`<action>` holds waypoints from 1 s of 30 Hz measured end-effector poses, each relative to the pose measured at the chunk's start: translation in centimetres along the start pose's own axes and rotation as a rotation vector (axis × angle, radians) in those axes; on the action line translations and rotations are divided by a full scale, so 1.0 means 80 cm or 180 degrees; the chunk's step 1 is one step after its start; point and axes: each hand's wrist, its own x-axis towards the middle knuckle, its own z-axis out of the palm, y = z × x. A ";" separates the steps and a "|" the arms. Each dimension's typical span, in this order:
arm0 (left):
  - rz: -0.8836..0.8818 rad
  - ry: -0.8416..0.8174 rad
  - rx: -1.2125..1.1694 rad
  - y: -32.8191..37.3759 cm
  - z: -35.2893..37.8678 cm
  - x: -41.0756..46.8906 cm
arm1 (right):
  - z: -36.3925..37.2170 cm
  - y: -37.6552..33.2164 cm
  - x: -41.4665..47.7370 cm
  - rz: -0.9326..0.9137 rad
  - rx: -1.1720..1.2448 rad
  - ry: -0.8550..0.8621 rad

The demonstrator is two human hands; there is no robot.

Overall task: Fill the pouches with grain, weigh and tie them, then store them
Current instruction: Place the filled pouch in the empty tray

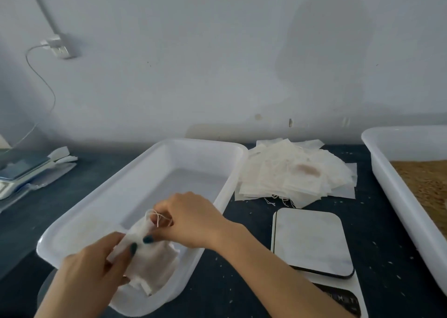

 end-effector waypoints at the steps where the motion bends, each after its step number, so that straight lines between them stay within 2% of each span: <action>1: -0.0052 -0.0074 0.0187 0.000 0.001 -0.002 | 0.003 0.001 0.001 0.0050 -0.0086 -0.0127; 5: -0.0142 -0.0504 0.1152 -0.001 0.005 -0.001 | 0.008 0.004 0.005 0.0223 -0.0692 -0.0818; 9: -0.0255 -0.0629 0.1420 -0.015 0.015 0.012 | 0.014 -0.003 0.016 0.0289 -0.1232 -0.1201; 11: -0.0190 -0.0563 0.1534 -0.029 0.017 0.021 | 0.018 -0.004 0.015 0.0249 -0.1273 -0.1069; 14: -0.0191 -0.0419 0.1649 -0.030 0.014 0.028 | 0.013 -0.004 -0.008 0.0117 -0.0791 -0.0422; 15: -0.0165 -0.0276 0.1690 -0.018 0.015 0.032 | 0.009 -0.002 -0.019 0.0052 -0.0565 -0.0200; 17: 0.0272 0.0602 0.1457 0.018 0.020 0.031 | -0.004 0.002 -0.046 -0.0126 -0.0313 0.0200; 18: 0.0777 0.1155 0.1128 0.049 0.023 0.022 | -0.012 0.007 -0.062 -0.0190 -0.0252 0.0380; 19: 0.1252 0.1428 0.0854 0.086 0.030 0.012 | -0.021 0.013 -0.078 -0.0175 -0.0173 0.0532; 20: 0.1692 0.1437 0.0624 0.123 0.040 0.004 | -0.030 0.024 -0.095 -0.0094 -0.0067 0.0641; 21: 0.2099 0.1303 0.0302 0.156 0.051 -0.001 | -0.041 0.036 -0.111 0.0078 0.0063 0.0783; 23: 0.2421 0.0878 -0.0179 0.203 0.092 0.004 | -0.066 0.071 -0.139 0.0598 0.0222 0.1149; 26: 0.2066 -0.0034 -0.0517 0.246 0.158 0.052 | -0.104 0.135 -0.183 0.1348 0.0275 0.1708; 28: 0.2200 -0.0466 -0.0405 0.260 0.207 0.097 | -0.118 0.170 -0.214 0.1677 0.0395 0.2256; 30: 0.2292 -0.0919 -0.0291 0.270 0.250 0.137 | -0.122 0.192 -0.234 0.1999 0.0418 0.2557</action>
